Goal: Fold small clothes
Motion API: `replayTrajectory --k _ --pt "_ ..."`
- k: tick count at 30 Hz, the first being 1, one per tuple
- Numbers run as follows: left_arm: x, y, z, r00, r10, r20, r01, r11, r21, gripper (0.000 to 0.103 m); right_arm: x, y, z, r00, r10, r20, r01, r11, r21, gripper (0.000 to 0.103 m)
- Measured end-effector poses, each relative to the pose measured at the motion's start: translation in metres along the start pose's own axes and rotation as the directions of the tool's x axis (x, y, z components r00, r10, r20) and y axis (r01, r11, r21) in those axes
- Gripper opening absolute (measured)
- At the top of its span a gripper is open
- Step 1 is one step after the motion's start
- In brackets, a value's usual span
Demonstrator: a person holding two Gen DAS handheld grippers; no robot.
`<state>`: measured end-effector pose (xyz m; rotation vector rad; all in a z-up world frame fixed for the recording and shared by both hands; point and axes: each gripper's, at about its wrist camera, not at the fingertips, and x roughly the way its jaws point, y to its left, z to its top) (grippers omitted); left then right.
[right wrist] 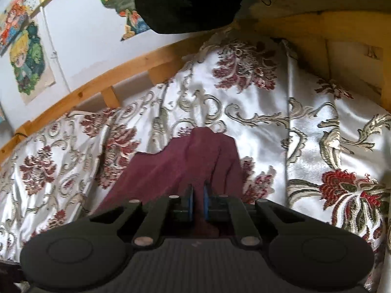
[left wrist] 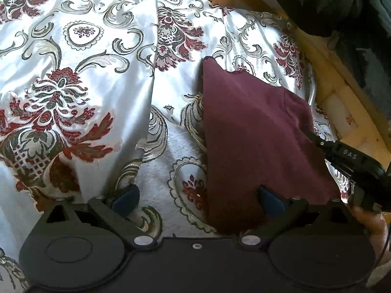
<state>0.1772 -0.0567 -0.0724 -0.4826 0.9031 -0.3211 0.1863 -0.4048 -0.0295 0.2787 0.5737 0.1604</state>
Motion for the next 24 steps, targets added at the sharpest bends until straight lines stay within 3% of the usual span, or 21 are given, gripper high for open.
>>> replayTrajectory --k 8,11,15,18,20,24 --pt "0.001 -0.010 0.002 1.000 -0.005 0.009 0.005 1.000 0.012 0.102 0.000 -0.018 0.007 0.998 -0.026 0.065 0.022 0.998 0.052 0.008" --pt "-0.003 -0.018 0.005 0.997 -0.059 0.045 0.056 0.996 0.064 0.102 0.007 -0.020 0.006 0.997 -0.034 0.076 0.030 0.998 0.054 0.008" --pt "-0.007 -0.027 0.013 0.985 -0.141 0.098 0.132 0.987 0.096 0.102 0.017 -0.032 0.006 0.999 0.000 0.050 -0.007 0.988 0.151 0.010" --pt "0.002 -0.033 0.019 0.982 -0.165 0.088 0.157 0.983 0.093 0.102 0.017 -0.040 0.008 0.999 0.034 0.022 -0.038 0.976 0.214 0.026" --pt "0.009 -0.034 0.020 0.984 -0.163 0.070 0.157 0.984 0.087 0.102 0.015 -0.045 0.008 0.997 0.071 -0.011 -0.066 0.965 0.253 0.058" --pt "0.032 -0.027 0.019 0.995 -0.101 -0.015 0.102 0.993 0.067 0.102 0.016 -0.038 0.004 0.983 0.133 -0.125 -0.100 0.966 0.240 0.076"
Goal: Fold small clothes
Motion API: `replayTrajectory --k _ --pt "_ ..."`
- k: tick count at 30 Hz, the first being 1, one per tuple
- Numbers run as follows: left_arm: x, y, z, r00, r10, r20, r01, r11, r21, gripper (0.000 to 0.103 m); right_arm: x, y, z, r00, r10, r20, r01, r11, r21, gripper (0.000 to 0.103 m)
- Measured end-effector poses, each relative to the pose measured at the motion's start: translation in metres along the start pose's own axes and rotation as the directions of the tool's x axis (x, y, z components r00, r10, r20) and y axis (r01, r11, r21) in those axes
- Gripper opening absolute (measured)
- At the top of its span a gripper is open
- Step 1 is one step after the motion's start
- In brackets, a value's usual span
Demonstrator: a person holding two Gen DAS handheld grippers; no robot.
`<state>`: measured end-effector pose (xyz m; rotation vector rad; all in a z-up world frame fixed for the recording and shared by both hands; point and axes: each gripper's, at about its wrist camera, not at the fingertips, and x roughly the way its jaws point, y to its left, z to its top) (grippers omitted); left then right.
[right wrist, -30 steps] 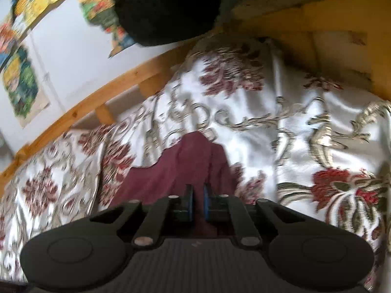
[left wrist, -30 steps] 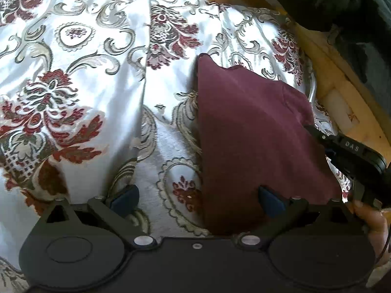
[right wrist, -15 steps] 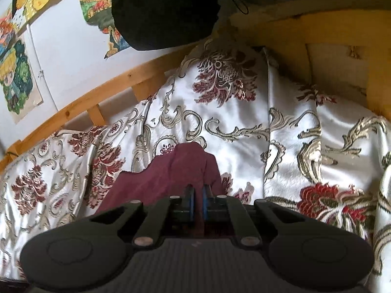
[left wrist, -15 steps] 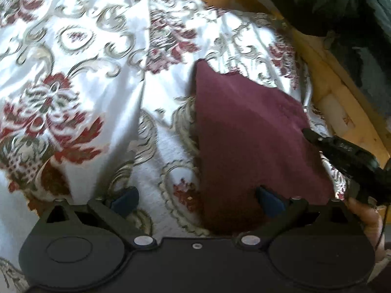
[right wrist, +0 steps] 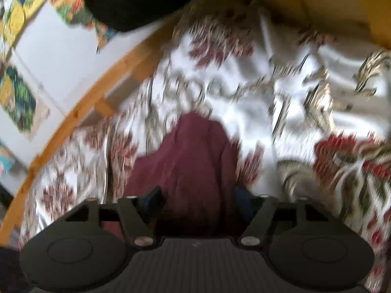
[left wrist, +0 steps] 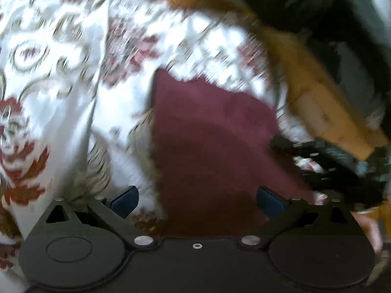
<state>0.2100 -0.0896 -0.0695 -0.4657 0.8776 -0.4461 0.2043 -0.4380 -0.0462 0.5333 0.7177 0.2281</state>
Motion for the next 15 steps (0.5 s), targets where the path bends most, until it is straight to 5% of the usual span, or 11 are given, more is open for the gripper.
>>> replayTrajectory --k 5,15 --pt "0.000 0.016 -0.010 0.999 -0.052 0.014 0.052 0.998 -0.037 0.102 0.005 0.009 -0.012 0.998 -0.018 -0.055 0.016 0.999 -0.036 0.089" --pt "0.000 0.017 -0.016 0.998 -0.051 0.043 0.051 0.999 -0.014 0.102 0.009 -0.018 -0.013 0.996 0.094 -0.010 -0.091 0.980 0.178 0.096"
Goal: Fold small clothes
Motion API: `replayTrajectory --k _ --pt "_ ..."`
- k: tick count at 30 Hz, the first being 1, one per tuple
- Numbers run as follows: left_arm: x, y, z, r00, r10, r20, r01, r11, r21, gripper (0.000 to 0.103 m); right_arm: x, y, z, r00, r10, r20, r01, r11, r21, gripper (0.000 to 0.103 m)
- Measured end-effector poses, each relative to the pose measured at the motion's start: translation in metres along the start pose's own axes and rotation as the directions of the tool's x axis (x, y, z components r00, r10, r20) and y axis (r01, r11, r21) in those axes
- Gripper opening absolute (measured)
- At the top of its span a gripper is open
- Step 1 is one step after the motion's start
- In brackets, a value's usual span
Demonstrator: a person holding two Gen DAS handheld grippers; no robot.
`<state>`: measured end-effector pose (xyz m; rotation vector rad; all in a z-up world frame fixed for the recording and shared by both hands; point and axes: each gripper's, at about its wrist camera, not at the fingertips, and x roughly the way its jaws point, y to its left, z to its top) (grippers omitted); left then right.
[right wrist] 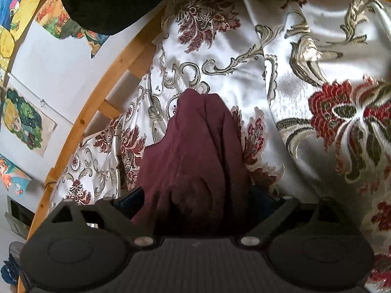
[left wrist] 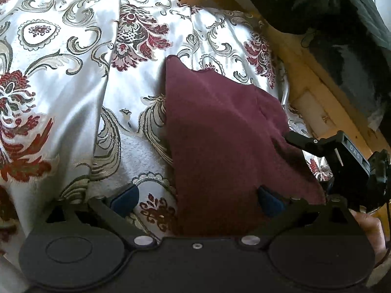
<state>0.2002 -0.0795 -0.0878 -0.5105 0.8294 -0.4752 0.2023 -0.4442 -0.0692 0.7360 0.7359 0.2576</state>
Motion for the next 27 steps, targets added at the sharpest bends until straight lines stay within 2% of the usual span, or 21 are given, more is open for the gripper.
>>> replayTrajectory --k 5,27 --pt "-0.0002 -0.0021 -0.0013 1.000 0.012 -0.001 -0.012 1.000 0.011 0.102 0.0056 0.0018 -0.0024 1.000 -0.002 0.001 0.002 1.000 -0.015 0.102" --pt "-0.0013 -0.0009 -0.0028 1.000 0.002 0.000 -0.002 1.000 0.020 0.102 0.0031 -0.0033 -0.0044 1.000 0.018 0.024 -0.019 0.999 0.046 0.102"
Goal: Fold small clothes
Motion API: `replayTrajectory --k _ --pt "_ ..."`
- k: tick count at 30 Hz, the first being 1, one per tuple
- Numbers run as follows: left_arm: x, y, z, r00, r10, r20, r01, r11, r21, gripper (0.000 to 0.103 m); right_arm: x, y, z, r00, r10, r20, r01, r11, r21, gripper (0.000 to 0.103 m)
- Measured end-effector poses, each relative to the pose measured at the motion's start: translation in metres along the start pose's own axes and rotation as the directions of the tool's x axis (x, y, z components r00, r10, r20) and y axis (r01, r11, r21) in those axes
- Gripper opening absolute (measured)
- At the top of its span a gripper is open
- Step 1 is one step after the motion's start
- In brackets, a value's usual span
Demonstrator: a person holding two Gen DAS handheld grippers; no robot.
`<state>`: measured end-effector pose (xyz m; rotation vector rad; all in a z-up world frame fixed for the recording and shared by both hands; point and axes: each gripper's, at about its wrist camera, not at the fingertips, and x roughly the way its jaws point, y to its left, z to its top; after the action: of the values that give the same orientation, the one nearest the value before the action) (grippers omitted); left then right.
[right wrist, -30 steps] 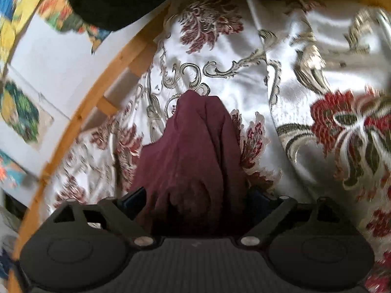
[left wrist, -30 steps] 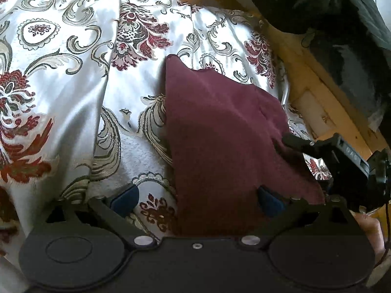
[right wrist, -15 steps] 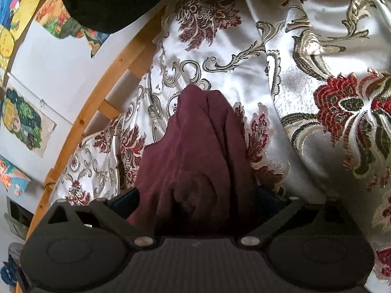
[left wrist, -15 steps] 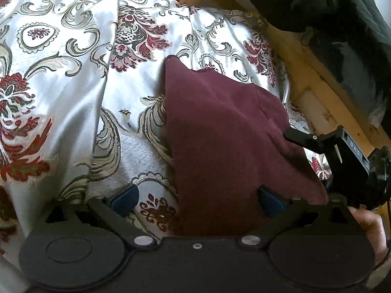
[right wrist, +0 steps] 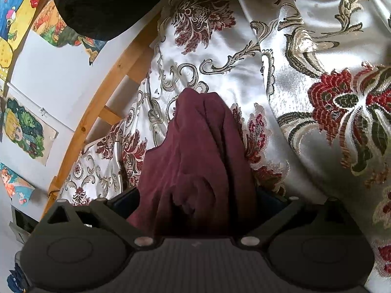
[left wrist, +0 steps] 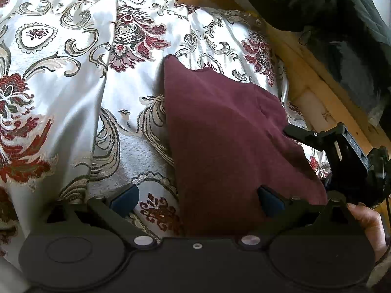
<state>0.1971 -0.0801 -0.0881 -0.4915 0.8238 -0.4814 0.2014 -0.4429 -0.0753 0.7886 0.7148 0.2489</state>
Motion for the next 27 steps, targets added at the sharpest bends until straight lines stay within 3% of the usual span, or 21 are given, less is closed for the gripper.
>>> replayTrajectory --k 13,21,24,27 --pt "0.001 -0.001 0.003 1.000 0.000 -0.020 0.000 1.000 0.002 0.102 -0.002 -0.007 -0.001 0.999 0.029 0.017 -0.030 0.997 0.076 0.102" --pt "0.008 -0.012 0.027 0.986 0.065 -0.154 -0.065 0.998 0.004 0.102 -0.002 -0.008 -0.003 0.999 0.035 0.022 -0.037 0.995 0.097 0.102" --pt "0.004 -0.017 0.033 0.990 0.069 -0.124 -0.069 0.998 0.007 0.102 -0.003 -0.015 -0.002 0.997 0.063 0.036 -0.068 0.984 0.162 0.101" --pt "0.002 -0.023 0.036 0.996 0.035 -0.087 -0.031 0.999 0.043 0.102 -0.006 -0.024 -0.001 0.996 0.065 0.056 -0.076 0.970 0.230 0.091"
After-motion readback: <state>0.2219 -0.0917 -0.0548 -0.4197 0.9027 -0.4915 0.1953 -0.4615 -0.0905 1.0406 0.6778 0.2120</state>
